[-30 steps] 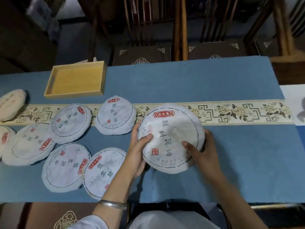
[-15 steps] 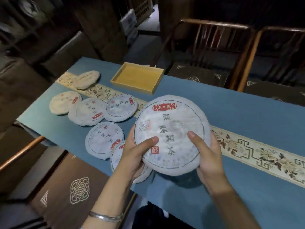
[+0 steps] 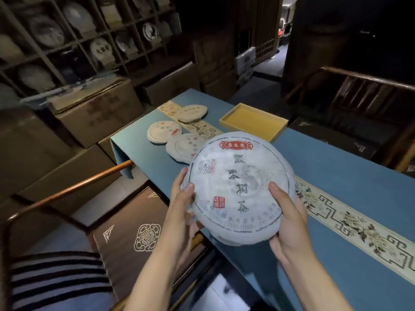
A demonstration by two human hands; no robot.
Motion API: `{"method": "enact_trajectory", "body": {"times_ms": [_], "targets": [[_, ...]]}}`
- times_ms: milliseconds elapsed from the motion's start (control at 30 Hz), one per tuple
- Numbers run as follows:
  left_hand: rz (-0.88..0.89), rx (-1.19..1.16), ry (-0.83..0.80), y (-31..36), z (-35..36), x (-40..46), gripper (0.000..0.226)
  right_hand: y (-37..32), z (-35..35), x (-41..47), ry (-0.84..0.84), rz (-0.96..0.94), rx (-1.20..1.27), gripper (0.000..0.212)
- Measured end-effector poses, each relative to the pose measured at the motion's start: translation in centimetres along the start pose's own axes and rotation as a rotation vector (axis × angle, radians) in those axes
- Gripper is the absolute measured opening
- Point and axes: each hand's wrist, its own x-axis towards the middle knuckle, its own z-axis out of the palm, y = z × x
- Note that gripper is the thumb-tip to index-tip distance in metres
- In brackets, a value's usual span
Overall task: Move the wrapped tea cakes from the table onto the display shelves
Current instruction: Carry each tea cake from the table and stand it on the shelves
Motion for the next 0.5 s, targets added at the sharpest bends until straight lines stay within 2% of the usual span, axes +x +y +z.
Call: {"method": "enact_trajectory", "body": {"times_ms": [133,233,300,433,500], "targets": [[0.031,-0.119,-0.024,0.5,-1.6,-4.0,0.062,1.1,2.6,-3.1,-0.121,-0.05,-0.073,0.038],[0.151,-0.152,0.047,1.9,-4.2,-7.8,0.061,2.6,5.6,-6.1,-0.227,-0.038,-0.124,0.034],[0.258,-0.183,0.139,3.5,-6.7,-10.8,0.065,4.0,8.5,-7.9,-0.308,-0.003,-0.165,0.035],[0.455,-0.183,0.382,7.7,-12.5,-17.2,0.065,7.6,16.0,-11.9,-0.553,0.115,-0.348,0.051],[0.565,-0.179,0.527,9.8,-15.5,-20.8,0.063,9.5,19.5,-14.3,-0.63,0.055,-0.435,0.047]]}}
